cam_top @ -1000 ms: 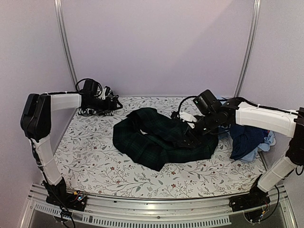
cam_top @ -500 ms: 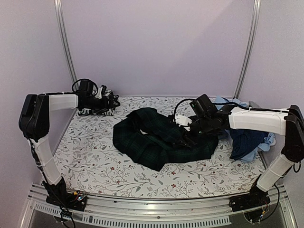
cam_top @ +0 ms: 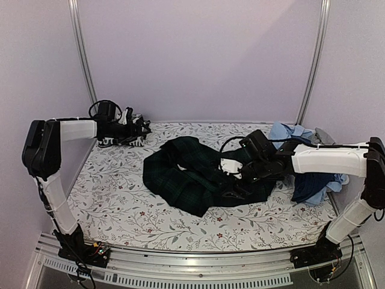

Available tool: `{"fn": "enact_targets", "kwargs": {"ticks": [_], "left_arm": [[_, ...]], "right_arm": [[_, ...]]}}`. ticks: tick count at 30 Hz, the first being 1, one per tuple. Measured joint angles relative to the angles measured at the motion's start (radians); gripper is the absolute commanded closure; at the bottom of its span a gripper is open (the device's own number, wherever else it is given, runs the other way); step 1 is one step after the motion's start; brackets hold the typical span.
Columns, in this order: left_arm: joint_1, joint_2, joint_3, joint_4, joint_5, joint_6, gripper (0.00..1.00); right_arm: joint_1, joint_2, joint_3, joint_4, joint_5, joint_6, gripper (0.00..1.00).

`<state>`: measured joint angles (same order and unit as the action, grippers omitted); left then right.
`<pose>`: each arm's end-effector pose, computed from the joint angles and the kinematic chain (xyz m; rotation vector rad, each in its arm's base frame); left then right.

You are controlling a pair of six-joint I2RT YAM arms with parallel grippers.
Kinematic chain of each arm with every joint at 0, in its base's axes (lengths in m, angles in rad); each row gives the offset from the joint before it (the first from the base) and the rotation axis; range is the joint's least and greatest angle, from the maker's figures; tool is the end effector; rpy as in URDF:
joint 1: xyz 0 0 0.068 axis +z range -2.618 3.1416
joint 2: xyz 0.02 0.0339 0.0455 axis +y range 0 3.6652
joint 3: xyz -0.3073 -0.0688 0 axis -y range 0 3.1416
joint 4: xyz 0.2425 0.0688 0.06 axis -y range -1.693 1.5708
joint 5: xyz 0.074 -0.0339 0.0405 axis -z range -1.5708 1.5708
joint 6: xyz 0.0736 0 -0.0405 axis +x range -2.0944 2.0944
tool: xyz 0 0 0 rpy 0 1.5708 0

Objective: Fold and stack the mixed laundry pile
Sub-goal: Pick up the crumpled skirt from the center of the board.

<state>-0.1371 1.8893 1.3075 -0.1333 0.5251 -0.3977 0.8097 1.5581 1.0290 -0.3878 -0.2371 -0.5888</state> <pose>0.4464 -0.0988 0.2319 -0.0194 2.3220 -0.8751 0.2249 0.2612 0.2346 -1.6800 1.8413 0.3879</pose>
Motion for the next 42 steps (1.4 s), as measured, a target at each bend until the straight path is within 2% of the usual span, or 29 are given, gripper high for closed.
{"fn": "enact_targets", "kwargs": {"ticks": [5,11,16,18,22,25,32,36,42], "left_arm": [[0.0,0.0,-0.015,0.012,0.018,-0.008,0.0],[0.001,0.0,-0.015,0.016,0.021,-0.008,0.0],[0.002,0.0,-0.015,0.017,0.021,-0.008,0.0],[0.002,0.0,-0.015,0.017,0.021,-0.008,0.0],[0.002,-0.018,-0.038,0.04,0.01,0.002,0.0],[0.002,-0.068,-0.098,0.101,-0.008,0.025,0.0],[-0.006,-0.24,-0.346,0.377,-0.006,0.109,0.0],[-0.031,-0.276,-0.445,0.474,0.006,0.211,0.0],[-0.145,-0.299,-0.55,0.493,0.007,0.397,0.01]], "right_arm": [[0.011,-0.003,-0.011,0.044,0.033,-0.011,0.25],[0.011,0.044,-0.002,0.111,0.083,-0.031,0.44],[0.013,0.094,0.015,0.127,0.107,-0.038,0.8],[0.014,0.093,0.028,0.124,0.114,-0.045,0.99],[0.014,0.064,0.083,0.113,0.128,-0.045,1.0],[0.014,-0.015,0.129,0.099,0.139,-0.043,1.0],[-0.002,-0.225,0.193,0.114,0.192,-0.028,1.0],[-0.034,-0.254,0.196,0.138,0.203,0.009,1.0],[-0.047,-0.267,0.158,0.149,0.206,0.054,1.0]]}}
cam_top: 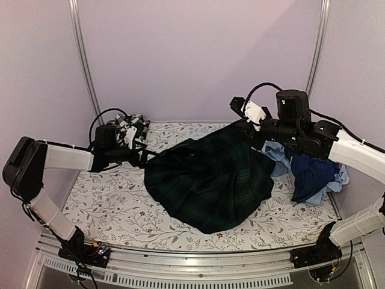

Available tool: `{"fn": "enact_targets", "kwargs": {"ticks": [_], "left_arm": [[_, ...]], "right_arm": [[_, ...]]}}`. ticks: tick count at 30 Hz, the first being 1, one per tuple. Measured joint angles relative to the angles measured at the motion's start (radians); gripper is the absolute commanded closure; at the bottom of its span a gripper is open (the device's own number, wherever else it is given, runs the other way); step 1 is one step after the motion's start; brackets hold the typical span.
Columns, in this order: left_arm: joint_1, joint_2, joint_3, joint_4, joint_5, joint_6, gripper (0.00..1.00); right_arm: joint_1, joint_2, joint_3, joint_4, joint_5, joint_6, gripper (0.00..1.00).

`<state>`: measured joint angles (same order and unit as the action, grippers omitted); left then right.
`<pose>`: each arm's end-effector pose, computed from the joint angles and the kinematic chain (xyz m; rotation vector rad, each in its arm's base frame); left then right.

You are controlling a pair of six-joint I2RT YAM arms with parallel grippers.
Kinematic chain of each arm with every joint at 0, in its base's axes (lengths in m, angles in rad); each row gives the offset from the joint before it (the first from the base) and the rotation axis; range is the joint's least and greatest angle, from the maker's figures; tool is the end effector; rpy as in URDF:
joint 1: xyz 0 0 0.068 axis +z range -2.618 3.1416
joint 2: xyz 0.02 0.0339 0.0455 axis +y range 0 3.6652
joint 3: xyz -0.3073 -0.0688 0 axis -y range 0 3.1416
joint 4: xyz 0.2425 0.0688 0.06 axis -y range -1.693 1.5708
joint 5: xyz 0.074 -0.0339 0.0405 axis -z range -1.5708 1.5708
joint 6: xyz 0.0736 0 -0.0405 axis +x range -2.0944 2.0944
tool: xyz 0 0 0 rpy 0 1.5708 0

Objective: Fold and stack the mixed laundry pile
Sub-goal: Pick up the crumpled skirt from the center of the board.

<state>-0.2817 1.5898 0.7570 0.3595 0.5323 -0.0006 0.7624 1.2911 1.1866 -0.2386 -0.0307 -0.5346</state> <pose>0.3313 -0.1348 0.2191 0.6164 1.9530 -0.7190 0.2310 0.2237 0.3936 -1.1749 1.5160 0.1828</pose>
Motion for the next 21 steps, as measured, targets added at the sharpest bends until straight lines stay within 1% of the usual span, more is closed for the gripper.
{"fn": "enact_targets", "kwargs": {"ticks": [3,5,7,9,13,18,21], "left_arm": [[-0.022,0.002,0.008,-0.005,0.008,0.054,0.06],[-0.029,0.014,0.031,-0.025,0.005,0.09,0.06],[-0.051,0.039,0.08,-0.079,-0.039,0.168,0.06],[-0.101,0.064,0.13,-0.138,-0.091,0.259,0.06],[-0.159,0.097,0.147,-0.195,-0.137,0.385,0.06],[-0.16,0.164,0.15,-0.217,-0.194,0.481,0.09],[-0.159,0.219,0.184,-0.22,-0.225,0.515,0.14]], "right_arm": [[-0.001,-0.01,-0.015,0.0,0.0,0.01,1.0],[-0.002,-0.015,-0.017,0.0,0.0,0.016,1.0],[-0.002,-0.021,-0.018,0.0,0.003,0.022,1.0],[-0.004,-0.029,-0.02,0.0,0.005,0.024,1.0],[-0.01,-0.052,-0.038,-0.001,0.008,0.026,1.0],[-0.019,-0.074,-0.051,-0.001,0.014,0.032,1.0],[-0.019,-0.074,-0.051,0.0,0.014,0.038,1.0]]}}
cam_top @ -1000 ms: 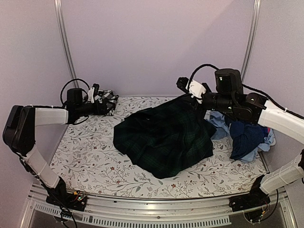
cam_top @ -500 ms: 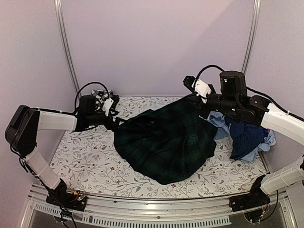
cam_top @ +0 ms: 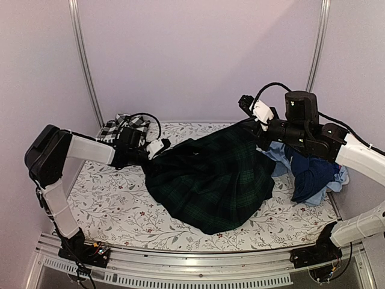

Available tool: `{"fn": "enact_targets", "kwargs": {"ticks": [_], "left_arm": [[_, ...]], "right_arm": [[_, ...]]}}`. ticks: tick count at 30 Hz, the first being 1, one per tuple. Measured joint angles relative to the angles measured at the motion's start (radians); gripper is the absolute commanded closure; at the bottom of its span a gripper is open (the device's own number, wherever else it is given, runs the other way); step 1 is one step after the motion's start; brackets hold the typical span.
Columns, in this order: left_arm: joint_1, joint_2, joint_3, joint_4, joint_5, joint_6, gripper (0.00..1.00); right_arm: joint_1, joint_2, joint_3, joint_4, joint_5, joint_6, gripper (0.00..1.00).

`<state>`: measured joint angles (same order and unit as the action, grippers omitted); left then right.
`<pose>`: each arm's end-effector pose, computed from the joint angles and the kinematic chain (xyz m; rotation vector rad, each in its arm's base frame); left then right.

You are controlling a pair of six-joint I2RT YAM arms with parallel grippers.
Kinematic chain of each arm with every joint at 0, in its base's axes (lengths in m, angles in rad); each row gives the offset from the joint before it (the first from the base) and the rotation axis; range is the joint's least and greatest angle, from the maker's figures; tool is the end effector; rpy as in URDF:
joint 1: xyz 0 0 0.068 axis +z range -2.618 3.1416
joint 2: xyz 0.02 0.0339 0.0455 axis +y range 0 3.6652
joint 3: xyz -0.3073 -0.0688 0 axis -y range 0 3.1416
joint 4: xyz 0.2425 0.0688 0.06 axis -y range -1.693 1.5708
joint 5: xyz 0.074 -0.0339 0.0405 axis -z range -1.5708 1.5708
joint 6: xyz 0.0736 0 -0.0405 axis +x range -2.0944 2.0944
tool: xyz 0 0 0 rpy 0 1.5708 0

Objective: Fold and stack the mixed laundry pile
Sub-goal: Pick up the crumpled skirt from the center of the board.

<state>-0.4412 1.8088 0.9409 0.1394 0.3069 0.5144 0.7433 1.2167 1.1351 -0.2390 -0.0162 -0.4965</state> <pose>0.3545 -0.1920 0.1699 1.1846 1.9454 -0.3140 0.2201 0.2040 0.3953 -1.1102 1.5364 0.1836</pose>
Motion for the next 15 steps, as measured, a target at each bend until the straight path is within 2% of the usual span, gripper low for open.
{"fn": "enact_targets", "kwargs": {"ticks": [3,5,11,15], "left_arm": [[0.0,0.048,0.061,-0.003,-0.006,0.034,0.23],[-0.002,0.071,0.1,-0.001,-0.003,0.059,0.36],[-0.005,0.084,0.143,0.014,0.033,0.066,1.0],[-0.005,0.065,0.178,-0.025,0.06,0.043,1.0]], "right_arm": [[0.0,0.0,-0.002,0.0,0.0,0.003,1.0],[-0.001,0.0,-0.002,0.0,0.008,0.004,1.0],[-0.018,-0.001,-0.002,0.002,0.037,0.015,1.0],[-0.04,-0.002,-0.002,0.024,0.068,0.04,1.0]]}}
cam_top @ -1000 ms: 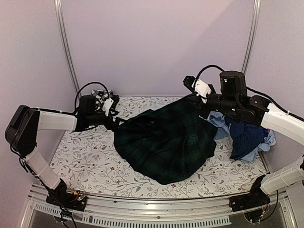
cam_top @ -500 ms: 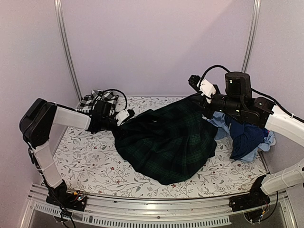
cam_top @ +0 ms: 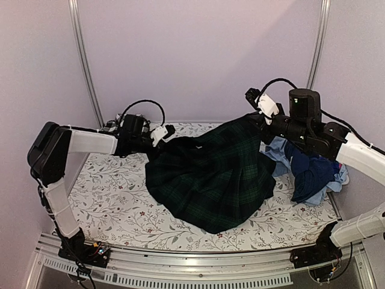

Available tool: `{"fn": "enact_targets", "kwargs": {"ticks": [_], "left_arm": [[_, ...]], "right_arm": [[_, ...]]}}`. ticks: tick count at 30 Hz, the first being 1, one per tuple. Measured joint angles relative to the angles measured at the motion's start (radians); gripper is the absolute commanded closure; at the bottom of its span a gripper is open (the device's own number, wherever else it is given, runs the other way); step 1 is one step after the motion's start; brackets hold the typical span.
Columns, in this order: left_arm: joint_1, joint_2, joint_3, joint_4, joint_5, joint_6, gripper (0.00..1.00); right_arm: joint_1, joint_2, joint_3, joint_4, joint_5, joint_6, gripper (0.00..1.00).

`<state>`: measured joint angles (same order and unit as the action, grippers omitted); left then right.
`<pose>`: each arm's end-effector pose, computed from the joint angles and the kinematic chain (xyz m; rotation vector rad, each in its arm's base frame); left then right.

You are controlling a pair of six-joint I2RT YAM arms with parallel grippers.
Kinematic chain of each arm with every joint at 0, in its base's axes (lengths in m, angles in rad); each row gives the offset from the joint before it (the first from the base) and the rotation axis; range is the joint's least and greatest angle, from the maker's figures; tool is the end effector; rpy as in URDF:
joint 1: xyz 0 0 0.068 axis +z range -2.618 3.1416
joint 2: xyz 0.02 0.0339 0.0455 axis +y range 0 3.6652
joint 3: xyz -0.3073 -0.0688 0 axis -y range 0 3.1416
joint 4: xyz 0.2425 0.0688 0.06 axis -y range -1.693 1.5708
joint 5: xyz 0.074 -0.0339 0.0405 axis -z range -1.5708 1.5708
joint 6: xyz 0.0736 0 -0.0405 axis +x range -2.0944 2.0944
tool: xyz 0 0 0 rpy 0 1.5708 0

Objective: Fold and stack the mixed laundry pile
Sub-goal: Pick up the crumpled skirt from the center of the board, then flatten out the crumpled skirt at the center of the board.

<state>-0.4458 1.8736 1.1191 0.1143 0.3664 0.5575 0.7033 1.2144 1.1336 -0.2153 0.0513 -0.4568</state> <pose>0.3891 -0.2152 0.1992 1.2222 1.8082 -0.3411 0.2316 0.1914 0.3987 -0.9941 1.5819 0.1225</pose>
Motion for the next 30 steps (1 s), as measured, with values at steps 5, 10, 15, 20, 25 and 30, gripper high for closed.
{"fn": "enact_targets", "kwargs": {"ticks": [5,10,15,20,25,30], "left_arm": [[0.012,-0.103,0.134,-0.123,-0.008,-0.093,1.0],[0.039,-0.152,0.478,-0.331,-0.016,-0.174,1.0],[0.051,-0.155,0.79,-0.505,-0.072,-0.241,1.0],[0.049,-0.211,0.859,-0.647,-0.111,-0.303,1.0],[0.022,-0.351,0.738,-0.735,-0.08,-0.357,1.0],[-0.049,-0.57,0.577,-0.745,-0.024,-0.431,1.0]], "right_arm": [[-0.047,0.0,0.027,0.032,0.029,0.042,1.0],[-0.138,0.037,0.194,0.09,0.012,0.09,1.0],[-0.197,0.115,0.375,0.19,-0.071,0.11,1.0],[-0.217,0.156,0.424,0.235,-0.195,0.119,1.0],[-0.214,0.129,0.392,0.208,-0.328,0.128,1.0],[-0.123,0.033,0.388,0.077,-0.407,0.13,1.0]]}}
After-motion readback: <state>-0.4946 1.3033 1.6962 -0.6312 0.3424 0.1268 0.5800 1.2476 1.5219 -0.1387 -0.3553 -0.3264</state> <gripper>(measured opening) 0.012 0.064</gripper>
